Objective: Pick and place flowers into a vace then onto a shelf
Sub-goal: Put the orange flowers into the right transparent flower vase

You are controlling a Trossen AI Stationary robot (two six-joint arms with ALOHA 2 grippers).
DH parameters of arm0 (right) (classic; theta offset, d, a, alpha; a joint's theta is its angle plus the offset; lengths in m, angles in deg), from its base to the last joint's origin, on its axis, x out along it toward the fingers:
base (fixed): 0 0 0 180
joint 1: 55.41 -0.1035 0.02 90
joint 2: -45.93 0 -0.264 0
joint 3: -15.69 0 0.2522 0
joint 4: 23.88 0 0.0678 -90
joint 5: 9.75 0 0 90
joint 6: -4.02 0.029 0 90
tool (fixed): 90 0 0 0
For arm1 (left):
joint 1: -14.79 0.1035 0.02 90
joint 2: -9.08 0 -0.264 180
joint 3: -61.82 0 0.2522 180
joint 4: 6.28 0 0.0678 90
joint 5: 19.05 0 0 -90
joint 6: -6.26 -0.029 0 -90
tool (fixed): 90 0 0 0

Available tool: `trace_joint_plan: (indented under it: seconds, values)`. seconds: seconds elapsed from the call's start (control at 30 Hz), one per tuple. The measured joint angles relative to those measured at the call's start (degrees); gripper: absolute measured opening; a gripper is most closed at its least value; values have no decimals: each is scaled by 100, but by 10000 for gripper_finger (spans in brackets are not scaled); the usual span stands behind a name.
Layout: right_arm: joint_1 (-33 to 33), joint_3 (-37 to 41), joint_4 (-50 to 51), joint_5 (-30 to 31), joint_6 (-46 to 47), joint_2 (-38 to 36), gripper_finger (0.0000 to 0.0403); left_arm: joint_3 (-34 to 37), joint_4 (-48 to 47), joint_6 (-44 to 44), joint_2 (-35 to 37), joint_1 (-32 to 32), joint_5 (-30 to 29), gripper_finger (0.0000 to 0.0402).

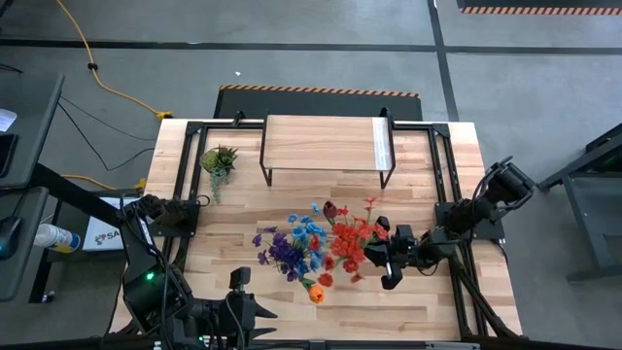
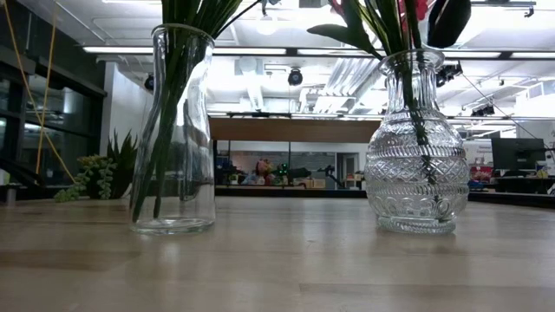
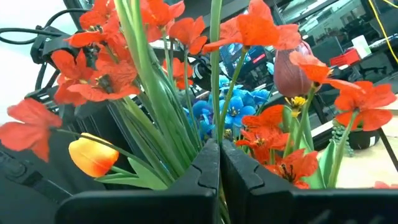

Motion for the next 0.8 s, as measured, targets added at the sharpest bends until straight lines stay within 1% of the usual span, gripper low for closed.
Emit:
trace_joint_plan:
  seconds: [0.1, 0.33, 0.63, 0.8]
  values:
    - [-7, -2, 0, 15, 24, 0, 0, 0, 2, 1, 0, 1, 0, 134]
    - [-52, -2, 51, 310, 223, -4, 0, 0, 4, 2, 0, 1, 0, 134]
    - [-385, -4, 101, 879, 148, -7, 0, 0, 0, 0, 0, 0, 0, 134]
    - [-532, -4, 114, 961, 121, -7, 0, 0, -2, 0, 0, 0, 1, 134]
